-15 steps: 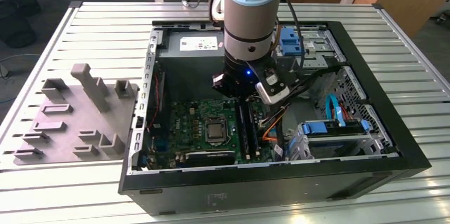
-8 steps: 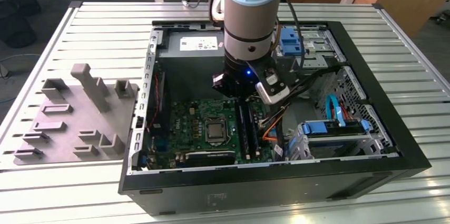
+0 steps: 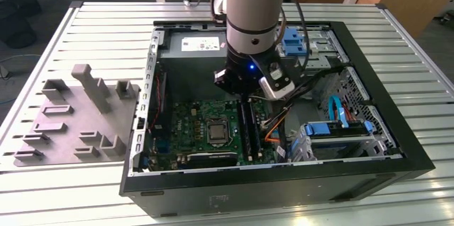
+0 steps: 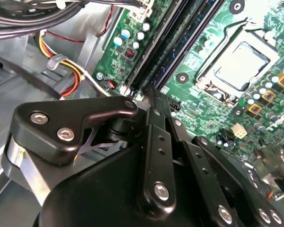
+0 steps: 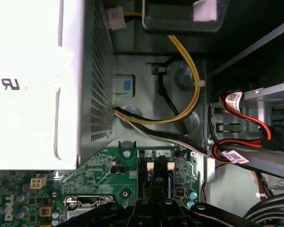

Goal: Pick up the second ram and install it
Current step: 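Press down the second ram until it locks into place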

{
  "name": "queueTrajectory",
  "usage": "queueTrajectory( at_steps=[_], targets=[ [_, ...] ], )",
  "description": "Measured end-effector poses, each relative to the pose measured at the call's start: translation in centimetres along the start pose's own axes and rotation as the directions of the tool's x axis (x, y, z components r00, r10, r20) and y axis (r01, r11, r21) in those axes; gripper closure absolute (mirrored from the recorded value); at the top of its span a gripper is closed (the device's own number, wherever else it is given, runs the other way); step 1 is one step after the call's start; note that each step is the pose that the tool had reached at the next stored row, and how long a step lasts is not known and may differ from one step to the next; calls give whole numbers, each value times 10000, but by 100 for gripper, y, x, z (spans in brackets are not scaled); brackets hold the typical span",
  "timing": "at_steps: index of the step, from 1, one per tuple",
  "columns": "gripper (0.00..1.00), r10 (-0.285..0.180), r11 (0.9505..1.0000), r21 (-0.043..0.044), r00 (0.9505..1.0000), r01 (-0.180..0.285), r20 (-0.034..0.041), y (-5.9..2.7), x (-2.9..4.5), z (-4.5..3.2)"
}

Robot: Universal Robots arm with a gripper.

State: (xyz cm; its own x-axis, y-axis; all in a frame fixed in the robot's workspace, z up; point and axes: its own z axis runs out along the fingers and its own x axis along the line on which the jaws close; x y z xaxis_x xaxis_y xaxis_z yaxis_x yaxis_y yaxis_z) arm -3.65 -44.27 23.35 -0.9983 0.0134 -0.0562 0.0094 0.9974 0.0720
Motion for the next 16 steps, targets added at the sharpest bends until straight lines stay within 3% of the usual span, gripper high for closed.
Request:
queueTrajectory(
  at_steps=[4,16],
  targets=[
    [89,0,10000,-1,10000,0,0,3,-2,-35],
    [89,-2,10000,2,10000,2,-2,-14,-3,-46]
  ],
)
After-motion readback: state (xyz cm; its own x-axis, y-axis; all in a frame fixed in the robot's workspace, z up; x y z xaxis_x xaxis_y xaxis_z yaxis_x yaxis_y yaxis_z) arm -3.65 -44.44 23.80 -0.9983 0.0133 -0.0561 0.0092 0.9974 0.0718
